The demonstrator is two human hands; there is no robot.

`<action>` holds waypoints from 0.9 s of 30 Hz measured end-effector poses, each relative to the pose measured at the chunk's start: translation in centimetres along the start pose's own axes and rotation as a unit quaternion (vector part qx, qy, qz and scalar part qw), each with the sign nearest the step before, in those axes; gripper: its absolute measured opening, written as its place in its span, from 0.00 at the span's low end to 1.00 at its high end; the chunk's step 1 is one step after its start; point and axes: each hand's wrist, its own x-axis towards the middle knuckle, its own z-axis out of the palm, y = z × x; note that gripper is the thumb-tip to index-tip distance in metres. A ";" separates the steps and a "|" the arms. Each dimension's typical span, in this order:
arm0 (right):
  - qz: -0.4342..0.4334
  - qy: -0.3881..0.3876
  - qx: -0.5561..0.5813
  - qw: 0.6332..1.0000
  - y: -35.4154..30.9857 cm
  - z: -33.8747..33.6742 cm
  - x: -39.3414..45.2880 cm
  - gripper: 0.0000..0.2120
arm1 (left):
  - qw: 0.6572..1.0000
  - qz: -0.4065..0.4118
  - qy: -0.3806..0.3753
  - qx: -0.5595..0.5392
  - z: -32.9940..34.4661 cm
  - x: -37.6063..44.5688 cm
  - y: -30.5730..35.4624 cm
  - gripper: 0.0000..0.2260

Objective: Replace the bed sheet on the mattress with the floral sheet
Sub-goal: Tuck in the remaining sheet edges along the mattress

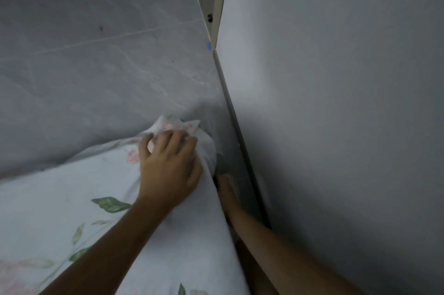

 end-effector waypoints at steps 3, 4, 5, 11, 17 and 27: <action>0.047 0.011 0.079 0.996 0.7 0.0 0.7 0.11 | 0.992 -0.100 -0.072 -0.029 -0.8 3.2 -1.2 0.24; 0.063 0.012 0.089 0.994 0.4 0.0 0.8 0.11 | 0.987 -0.119 -0.100 -0.042 -0.7 3.8 -1.5 0.26; 0.071 0.010 0.104 0.992 0.3 0.0 0.9 0.10 | 0.983 -0.129 -0.121 -0.051 -0.6 4.1 -1.7 0.28; 0.085 0.004 0.113 0.990 -1.9 -1.1 0.9 0.12 | 0.973 -0.175 -0.133 -0.072 -1.9 5.1 -1.0 0.21; 0.101 -0.043 0.153 0.982 -6.0 -2.1 -2.0 0.16 | 0.974 -0.164 -0.078 -0.135 -5.2 3.3 -0.9 0.22; 0.165 -0.117 0.082 0.976 -3.9 -1.4 6.6 0.20 | 0.973 -0.157 -0.068 -0.155 -5.2 3.2 -0.7 0.23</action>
